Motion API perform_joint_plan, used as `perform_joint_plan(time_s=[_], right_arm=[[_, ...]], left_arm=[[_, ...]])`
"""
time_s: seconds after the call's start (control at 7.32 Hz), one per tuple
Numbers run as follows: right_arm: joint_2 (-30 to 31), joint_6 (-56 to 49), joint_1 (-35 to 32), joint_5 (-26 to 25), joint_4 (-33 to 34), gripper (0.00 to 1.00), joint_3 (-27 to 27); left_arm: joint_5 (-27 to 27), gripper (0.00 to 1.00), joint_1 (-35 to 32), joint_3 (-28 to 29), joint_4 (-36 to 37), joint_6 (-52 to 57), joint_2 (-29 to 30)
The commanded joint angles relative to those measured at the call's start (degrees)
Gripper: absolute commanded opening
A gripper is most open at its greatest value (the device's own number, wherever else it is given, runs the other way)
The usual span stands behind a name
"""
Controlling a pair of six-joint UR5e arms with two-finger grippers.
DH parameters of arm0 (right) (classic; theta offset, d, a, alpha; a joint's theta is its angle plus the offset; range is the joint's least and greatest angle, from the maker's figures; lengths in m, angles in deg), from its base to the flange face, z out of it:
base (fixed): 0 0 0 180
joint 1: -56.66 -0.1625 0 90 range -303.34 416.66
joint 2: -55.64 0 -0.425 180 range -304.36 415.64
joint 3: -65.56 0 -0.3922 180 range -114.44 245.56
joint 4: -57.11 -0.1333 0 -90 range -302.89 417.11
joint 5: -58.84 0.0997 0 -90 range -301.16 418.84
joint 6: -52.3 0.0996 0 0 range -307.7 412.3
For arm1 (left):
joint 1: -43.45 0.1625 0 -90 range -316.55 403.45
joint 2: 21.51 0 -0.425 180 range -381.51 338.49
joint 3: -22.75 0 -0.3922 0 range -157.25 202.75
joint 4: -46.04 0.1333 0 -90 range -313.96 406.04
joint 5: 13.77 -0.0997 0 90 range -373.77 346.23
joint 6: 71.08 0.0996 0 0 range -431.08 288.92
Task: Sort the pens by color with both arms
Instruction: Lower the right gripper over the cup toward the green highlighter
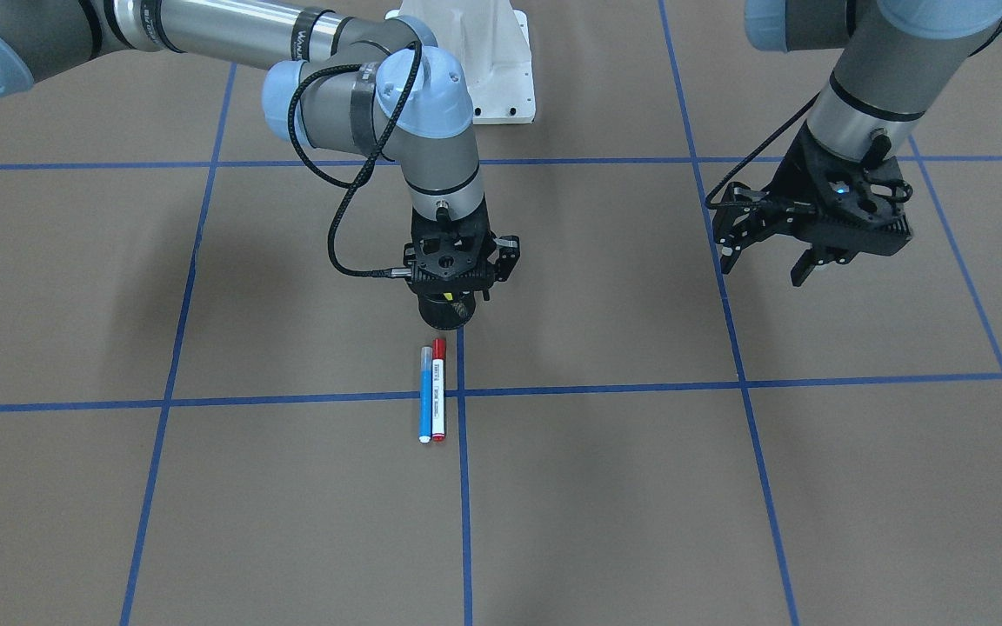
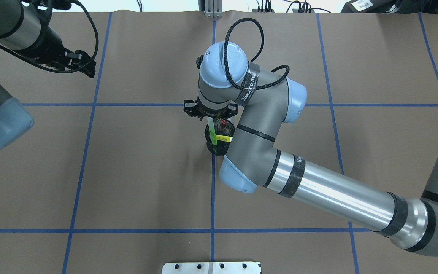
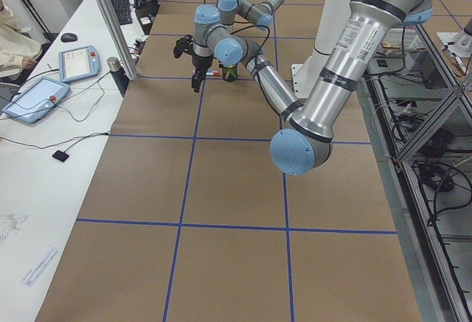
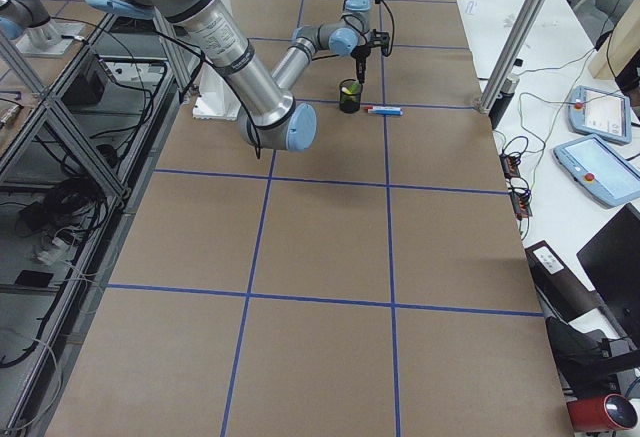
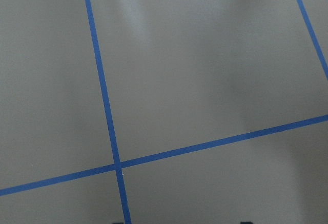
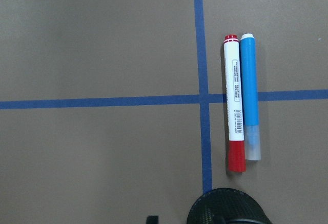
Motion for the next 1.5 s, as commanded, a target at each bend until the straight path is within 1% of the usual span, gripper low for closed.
perform_joint_plan(time_s=[0.0,0.41,0.68,0.96,1.23,1.37], right_arm=[[0.0,0.0,0.0,0.0,0.0,0.36,0.0],[0.4,0.0,0.0,0.2,0.1,0.32,0.4],[0.9,0.0,0.0,0.4,0.3,0.33,1.0],[1.1,0.0,0.0,0.4,0.4,0.37,1.0],[1.1,0.0,0.0,0.4,0.5,0.37,1.1],[1.2,0.0,0.0,0.4,0.5,0.35,1.1]], left_arm=[[0.0,0.81,0.0,0.0,0.0,0.0,0.0],[0.0,0.80,0.0,0.0,0.1,0.0,0.0],[0.0,0.80,-0.1,0.0,0.1,0.0,0.0],[0.0,0.80,-0.4,0.0,0.2,0.0,0.0],[0.0,0.80,-0.4,0.0,0.2,0.0,0.0],[0.0,0.80,-0.4,0.0,0.2,0.0,0.0]])
